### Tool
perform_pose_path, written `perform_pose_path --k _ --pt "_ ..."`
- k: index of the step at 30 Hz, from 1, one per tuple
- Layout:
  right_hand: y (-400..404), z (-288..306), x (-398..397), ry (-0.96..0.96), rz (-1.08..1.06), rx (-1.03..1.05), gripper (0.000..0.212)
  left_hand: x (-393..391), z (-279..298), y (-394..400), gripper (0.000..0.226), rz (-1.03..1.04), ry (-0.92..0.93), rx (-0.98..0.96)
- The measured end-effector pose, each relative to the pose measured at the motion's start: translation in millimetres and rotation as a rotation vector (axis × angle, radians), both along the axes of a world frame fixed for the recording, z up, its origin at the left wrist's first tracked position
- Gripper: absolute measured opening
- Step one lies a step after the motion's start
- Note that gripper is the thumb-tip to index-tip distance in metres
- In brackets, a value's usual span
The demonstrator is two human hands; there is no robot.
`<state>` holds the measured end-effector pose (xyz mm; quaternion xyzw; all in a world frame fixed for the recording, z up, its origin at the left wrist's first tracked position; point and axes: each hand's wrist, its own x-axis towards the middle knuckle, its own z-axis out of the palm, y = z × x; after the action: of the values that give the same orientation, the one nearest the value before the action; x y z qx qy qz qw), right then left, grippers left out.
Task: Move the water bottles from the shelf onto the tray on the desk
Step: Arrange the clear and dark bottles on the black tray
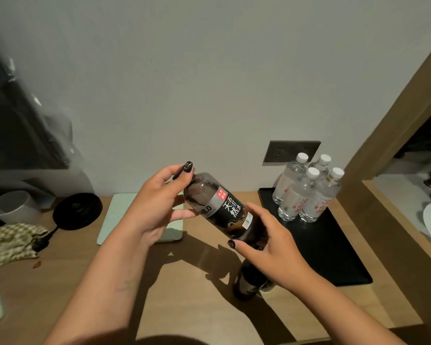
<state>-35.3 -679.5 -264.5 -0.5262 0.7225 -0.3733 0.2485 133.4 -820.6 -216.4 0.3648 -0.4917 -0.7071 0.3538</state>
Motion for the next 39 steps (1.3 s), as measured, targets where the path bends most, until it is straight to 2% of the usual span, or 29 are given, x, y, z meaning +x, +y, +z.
perform_pose_path --k 3,5,8,14,17,19,21,23,25,31,35,39 --pt "4 2 -2 -0.144 -0.024 -0.024 0.066 -2 -9 7 0.044 0.010 0.000 -0.055" --pt "6 2 1 -0.274 -0.057 -0.044 0.060 -11 -26 18 0.058 -0.037 0.032 -0.036" --pt "4 1 8 -0.382 -0.066 -0.008 0.054 -36 -50 38 0.059 -0.112 0.253 0.198" --pt "-2 10 -18 -0.230 0.104 0.252 0.049 -58 -67 41 0.057 0.085 0.368 0.451" --pt "-15 21 -58 -0.139 -0.137 0.114 0.038 -58 -73 38 0.056 0.096 0.367 0.484" --pt "-27 12 -81 -0.040 -0.271 0.079 0.045 -61 -76 40 0.057 0.095 0.396 0.549" --pt "-37 -11 -92 0.049 -0.217 0.195 0.061 -63 -78 41 0.062 0.094 0.414 0.622" --pt "-45 -41 -95 0.020 -0.116 0.350 0.071 -65 -80 41 0.067 0.085 0.403 0.658" --pt "-48 -61 -92 -0.039 -0.111 0.424 0.067 -67 -78 41 0.067 0.095 0.382 0.673" --pt "-45 -75 -93 -0.009 -0.220 0.322 0.026 -75 -75 42 0.070 0.105 0.406 0.728" --pt "-40 -69 -104 -0.139 -0.352 0.247 0.025 -84 -78 46 0.062 0.119 0.495 0.790" --pt "-26 -39 -114 -0.275 -0.467 0.019 0.025 -94 -77 45 0.064 0.101 0.525 0.813"
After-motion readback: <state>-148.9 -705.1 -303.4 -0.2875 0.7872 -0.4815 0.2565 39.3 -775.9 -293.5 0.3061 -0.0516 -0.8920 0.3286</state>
